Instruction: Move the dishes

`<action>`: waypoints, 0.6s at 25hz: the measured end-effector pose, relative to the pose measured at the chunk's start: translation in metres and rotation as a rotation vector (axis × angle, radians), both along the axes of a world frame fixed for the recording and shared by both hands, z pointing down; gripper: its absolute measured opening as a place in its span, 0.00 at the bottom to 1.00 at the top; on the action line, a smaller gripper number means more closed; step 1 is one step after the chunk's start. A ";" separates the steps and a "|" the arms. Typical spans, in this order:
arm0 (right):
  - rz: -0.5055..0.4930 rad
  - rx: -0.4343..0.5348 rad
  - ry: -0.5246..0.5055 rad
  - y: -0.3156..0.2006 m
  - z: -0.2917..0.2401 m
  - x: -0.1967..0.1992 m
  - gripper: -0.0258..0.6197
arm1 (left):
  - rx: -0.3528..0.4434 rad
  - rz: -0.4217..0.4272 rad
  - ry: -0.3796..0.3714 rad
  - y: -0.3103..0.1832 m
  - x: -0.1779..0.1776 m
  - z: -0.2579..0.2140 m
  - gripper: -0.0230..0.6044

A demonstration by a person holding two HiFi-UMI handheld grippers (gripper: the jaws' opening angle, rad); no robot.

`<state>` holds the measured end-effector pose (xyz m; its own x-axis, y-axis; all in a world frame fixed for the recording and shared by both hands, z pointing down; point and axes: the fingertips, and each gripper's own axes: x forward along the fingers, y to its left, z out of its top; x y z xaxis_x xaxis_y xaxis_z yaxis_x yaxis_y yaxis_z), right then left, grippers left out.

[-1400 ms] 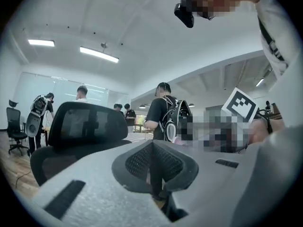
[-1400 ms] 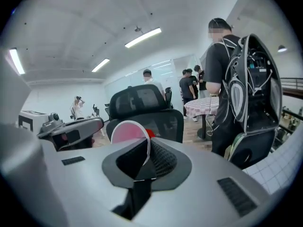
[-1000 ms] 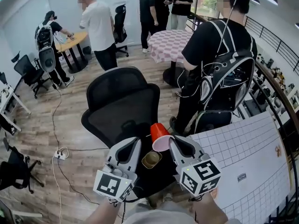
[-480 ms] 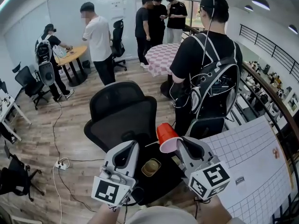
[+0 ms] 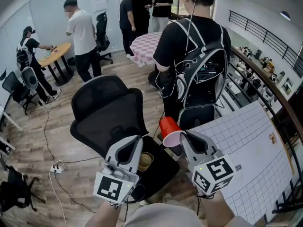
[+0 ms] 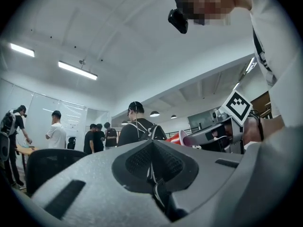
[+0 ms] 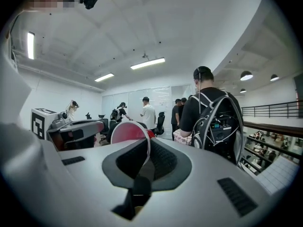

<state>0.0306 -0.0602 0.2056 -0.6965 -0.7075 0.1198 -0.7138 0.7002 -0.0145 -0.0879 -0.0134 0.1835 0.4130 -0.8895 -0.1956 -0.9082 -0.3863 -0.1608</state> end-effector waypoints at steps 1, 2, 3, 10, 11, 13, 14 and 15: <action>0.025 -0.002 0.011 -0.002 0.000 0.009 0.09 | 0.000 0.023 0.001 -0.004 0.008 0.000 0.06; 0.054 -0.002 0.028 -0.004 0.002 0.020 0.09 | -0.004 0.048 0.000 -0.008 0.018 0.001 0.06; 0.085 -0.002 0.047 -0.006 0.005 0.032 0.09 | -0.017 0.072 -0.004 -0.013 0.030 0.005 0.06; 0.261 -0.065 0.097 -0.023 0.044 0.126 0.09 | -0.118 0.242 -0.010 -0.047 0.122 0.047 0.06; 0.277 -0.080 0.103 -0.024 0.051 0.134 0.09 | -0.142 0.261 -0.016 -0.050 0.131 0.054 0.06; 0.305 -0.118 0.107 -0.024 0.064 0.150 0.09 | -0.205 0.301 -0.033 -0.054 0.151 0.069 0.06; 0.320 -0.139 0.109 -0.023 0.070 0.159 0.09 | -0.226 0.325 -0.041 -0.056 0.161 0.075 0.06; 0.334 -0.160 0.113 -0.023 0.077 0.167 0.09 | -0.241 0.347 -0.048 -0.057 0.172 0.080 0.06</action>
<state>0.1975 -0.0827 0.2825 -0.4067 -0.8595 0.3096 -0.9056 0.4239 -0.0130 0.0841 -0.0702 0.2638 0.6998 -0.7138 0.0281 -0.7111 -0.6998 -0.0676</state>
